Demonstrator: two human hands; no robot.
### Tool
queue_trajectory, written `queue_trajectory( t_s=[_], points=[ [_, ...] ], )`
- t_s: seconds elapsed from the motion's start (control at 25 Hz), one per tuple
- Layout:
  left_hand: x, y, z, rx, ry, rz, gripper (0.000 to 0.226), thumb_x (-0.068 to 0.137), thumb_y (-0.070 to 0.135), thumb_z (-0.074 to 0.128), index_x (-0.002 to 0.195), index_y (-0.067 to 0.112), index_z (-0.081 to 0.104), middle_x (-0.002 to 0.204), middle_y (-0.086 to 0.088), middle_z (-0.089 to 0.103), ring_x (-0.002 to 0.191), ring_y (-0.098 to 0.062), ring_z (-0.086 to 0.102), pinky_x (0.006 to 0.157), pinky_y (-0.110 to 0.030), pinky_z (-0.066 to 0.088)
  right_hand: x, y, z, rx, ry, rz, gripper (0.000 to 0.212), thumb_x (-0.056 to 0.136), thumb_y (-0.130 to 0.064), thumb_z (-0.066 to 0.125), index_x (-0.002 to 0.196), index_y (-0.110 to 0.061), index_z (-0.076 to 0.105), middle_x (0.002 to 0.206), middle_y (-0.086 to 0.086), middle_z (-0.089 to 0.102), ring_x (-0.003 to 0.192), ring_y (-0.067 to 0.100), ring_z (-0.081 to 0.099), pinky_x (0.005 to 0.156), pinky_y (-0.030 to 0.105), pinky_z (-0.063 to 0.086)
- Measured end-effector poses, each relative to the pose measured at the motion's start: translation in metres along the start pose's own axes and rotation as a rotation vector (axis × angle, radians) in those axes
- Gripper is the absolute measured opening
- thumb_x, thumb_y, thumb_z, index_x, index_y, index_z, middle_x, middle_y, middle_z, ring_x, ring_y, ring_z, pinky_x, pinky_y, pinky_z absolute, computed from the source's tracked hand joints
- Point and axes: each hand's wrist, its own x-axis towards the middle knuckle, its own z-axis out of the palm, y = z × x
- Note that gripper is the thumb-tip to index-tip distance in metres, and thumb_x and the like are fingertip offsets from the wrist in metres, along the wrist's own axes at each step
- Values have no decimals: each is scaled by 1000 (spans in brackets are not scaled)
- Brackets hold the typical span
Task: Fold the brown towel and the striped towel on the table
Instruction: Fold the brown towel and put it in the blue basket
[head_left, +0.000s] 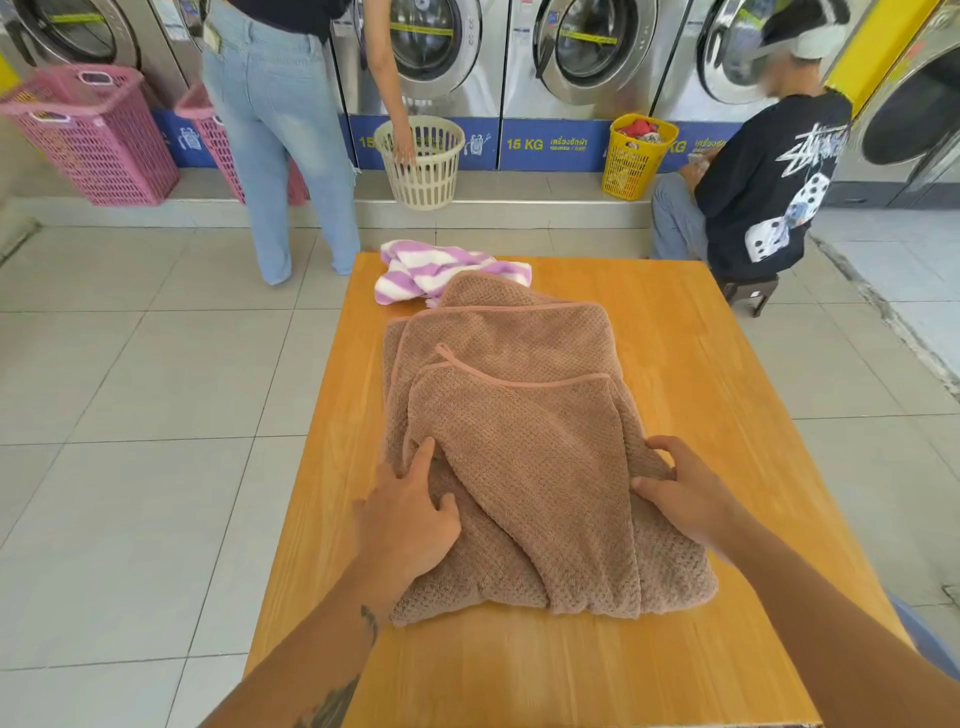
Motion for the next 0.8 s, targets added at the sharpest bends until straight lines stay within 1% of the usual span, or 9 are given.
queue_trajectory(
  t_s=[0.12,0.16,0.2,0.28,0.4,0.48,0.6,0.68,0.8],
  points=[
    [-16,2,-14,-273,-176,12,84,90,35,54,153,50,0,110,4,63,84,-24,67,77,-46,57,-10,1,-4,-51,-111,7,64,94,-23,60,147,-35,26,118,6,61,102,27,60,87,41,49],
    [-20,2,-21,-384,-235,8,85,89,23,55,154,49,6,103,8,62,72,-22,66,67,-42,57,-13,3,-6,-51,-80,-19,63,94,-18,58,146,-36,28,115,5,62,100,26,61,87,43,51],
    [-22,0,-28,-435,-263,0,86,88,14,54,154,48,12,111,7,62,66,-20,65,61,-38,56,-16,6,-8,-24,-37,-53,62,93,-13,57,143,-38,31,109,3,63,95,24,62,85,43,52],
    [-25,-11,-39,-409,-284,1,83,88,10,54,153,48,20,146,-1,47,76,-17,66,62,-29,54,-20,17,-12,76,26,-81,60,90,-7,55,134,-43,36,102,1,64,91,23,63,83,46,54],
    [-48,-35,-37,-393,-311,31,76,95,16,58,151,52,22,159,3,32,120,-19,54,92,-28,49,-31,52,-7,213,-4,-12,60,87,-6,59,131,-43,41,110,5,64,97,29,64,87,56,53],
    [-72,-45,-21,-447,-199,55,71,99,18,56,151,51,22,154,3,39,126,-20,51,99,-29,47,-40,78,1,270,-28,39,59,91,-6,59,139,-34,40,116,6,63,100,28,63,87,53,54],
    [-106,-48,5,-486,137,-68,62,97,29,58,150,37,29,132,-5,52,117,-26,55,97,-40,48,-52,93,5,384,-26,15,51,99,-21,58,145,-27,36,115,9,64,99,26,64,79,43,53],
    [-128,-41,22,-456,263,-126,64,91,36,63,147,32,32,125,-8,49,105,-26,56,92,-44,49,-63,97,5,341,-24,-47,51,96,-29,63,140,-25,37,107,9,64,95,26,64,76,41,50],
    [-159,-20,44,-518,327,-156,81,85,28,73,149,42,26,117,-7,37,84,-21,57,84,-37,48,-84,113,17,263,15,-57,49,88,-30,72,125,-17,43,98,8,63,87,24,62,65,35,46]
  ],
)
